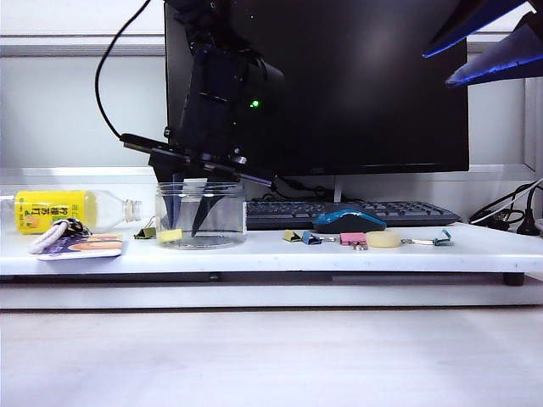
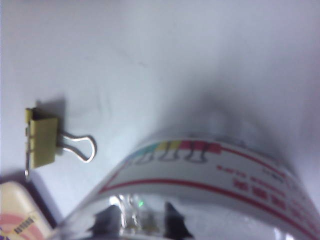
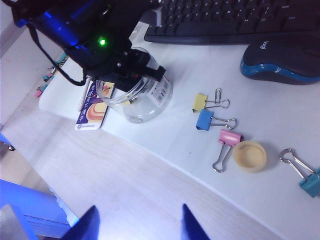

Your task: Take the clips out of the round transparent plastic box and place them on the table.

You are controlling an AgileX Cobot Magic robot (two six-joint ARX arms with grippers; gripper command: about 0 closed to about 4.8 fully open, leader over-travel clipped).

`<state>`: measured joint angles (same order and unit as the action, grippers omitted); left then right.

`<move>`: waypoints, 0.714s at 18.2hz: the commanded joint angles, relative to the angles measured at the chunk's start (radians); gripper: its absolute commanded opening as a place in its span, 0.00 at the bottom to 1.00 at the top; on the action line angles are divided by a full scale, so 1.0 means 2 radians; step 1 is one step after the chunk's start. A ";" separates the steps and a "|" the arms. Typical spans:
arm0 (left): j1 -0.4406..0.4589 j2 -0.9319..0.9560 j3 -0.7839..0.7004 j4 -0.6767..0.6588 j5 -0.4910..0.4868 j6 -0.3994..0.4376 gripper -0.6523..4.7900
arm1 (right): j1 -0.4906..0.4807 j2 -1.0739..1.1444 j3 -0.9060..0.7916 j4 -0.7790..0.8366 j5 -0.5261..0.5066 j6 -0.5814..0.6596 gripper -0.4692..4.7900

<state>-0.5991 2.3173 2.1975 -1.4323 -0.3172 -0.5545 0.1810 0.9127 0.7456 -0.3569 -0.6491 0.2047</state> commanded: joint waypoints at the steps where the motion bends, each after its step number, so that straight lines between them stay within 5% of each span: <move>1: 0.001 0.000 -0.004 -0.006 -0.004 -0.002 0.36 | 0.000 -0.001 0.001 0.008 0.000 -0.002 0.49; 13: 0.004 0.004 -0.006 -0.005 0.030 -0.015 0.35 | 0.000 -0.001 0.001 0.005 0.000 -0.002 0.49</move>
<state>-0.5911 2.3161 2.1937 -1.4323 -0.2684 -0.5804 0.1810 0.9131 0.7456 -0.3573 -0.6479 0.2043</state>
